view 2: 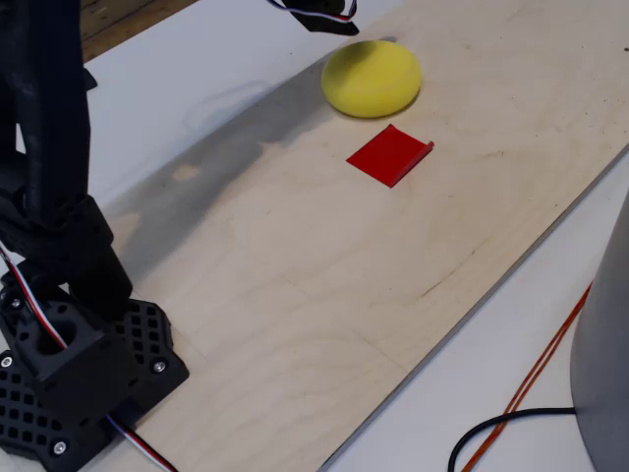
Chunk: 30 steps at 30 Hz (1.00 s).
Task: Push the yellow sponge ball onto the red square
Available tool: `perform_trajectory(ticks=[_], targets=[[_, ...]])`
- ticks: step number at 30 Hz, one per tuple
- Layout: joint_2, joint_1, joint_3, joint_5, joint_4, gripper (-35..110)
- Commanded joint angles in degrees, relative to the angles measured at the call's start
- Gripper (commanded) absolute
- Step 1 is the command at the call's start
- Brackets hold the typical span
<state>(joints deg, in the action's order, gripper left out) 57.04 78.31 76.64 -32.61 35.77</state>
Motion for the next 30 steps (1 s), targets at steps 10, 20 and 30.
perform_trajectory(ticks=[10,20,30], targets=[[-5.54,3.25,-2.29,0.35,0.35,25],[-4.75,4.57,-0.62,2.37,0.44,24],[-0.88,7.47,3.52,5.62,0.70,24]])
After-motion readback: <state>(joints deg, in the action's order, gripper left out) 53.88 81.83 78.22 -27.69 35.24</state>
